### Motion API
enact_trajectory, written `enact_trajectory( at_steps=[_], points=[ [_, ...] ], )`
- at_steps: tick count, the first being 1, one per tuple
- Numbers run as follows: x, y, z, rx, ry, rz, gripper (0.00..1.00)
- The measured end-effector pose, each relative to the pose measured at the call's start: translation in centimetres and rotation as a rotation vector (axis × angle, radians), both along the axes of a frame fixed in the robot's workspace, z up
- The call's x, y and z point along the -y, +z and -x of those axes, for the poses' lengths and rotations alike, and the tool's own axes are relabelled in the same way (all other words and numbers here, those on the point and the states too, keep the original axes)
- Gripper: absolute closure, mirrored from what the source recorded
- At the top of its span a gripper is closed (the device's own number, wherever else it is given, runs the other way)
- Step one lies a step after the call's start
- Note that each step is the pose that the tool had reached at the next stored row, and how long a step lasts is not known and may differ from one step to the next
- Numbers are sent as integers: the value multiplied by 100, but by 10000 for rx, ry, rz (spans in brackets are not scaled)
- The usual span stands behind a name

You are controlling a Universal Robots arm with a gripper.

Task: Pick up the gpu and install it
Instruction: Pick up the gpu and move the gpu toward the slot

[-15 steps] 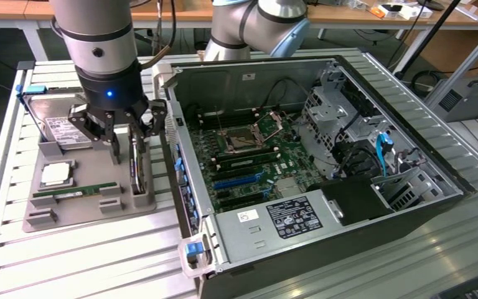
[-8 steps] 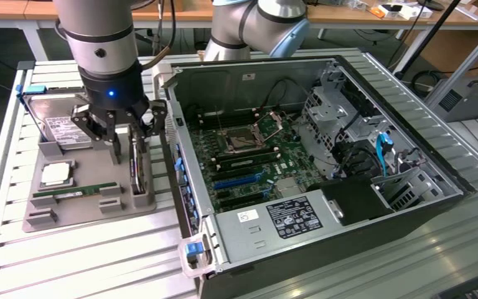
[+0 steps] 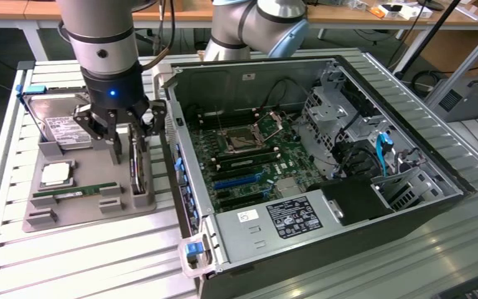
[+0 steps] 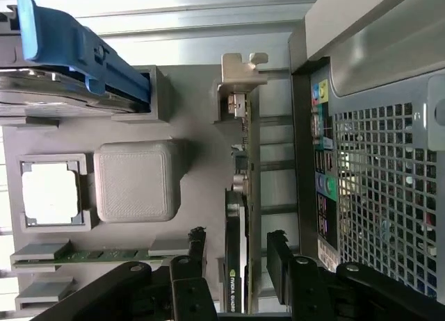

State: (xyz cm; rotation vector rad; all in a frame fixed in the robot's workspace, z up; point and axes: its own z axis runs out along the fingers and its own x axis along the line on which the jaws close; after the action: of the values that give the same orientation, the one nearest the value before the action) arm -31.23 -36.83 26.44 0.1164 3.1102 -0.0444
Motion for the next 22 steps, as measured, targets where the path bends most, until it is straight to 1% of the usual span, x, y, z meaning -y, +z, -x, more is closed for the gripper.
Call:
enact_trajectory(
  at_steps=[3, 4, 7, 10, 12, 18, 22],
  points=[
    [-54, -40, 0, 0, 1, 50, 52],
    [-68, -49, 0, 0, 0, 59, 52],
    [-95, -77, 0, 2, 0, 81, 52],
    [-99, -128, 0, 0, 1, 124, 52],
    [-99, -159, 0, -1, 1, 140, 52],
    [-100, -229, 0, 0, 1, 159, 52],
    [-100, -240, 0, -1, 1, 160, 52]
  ],
)
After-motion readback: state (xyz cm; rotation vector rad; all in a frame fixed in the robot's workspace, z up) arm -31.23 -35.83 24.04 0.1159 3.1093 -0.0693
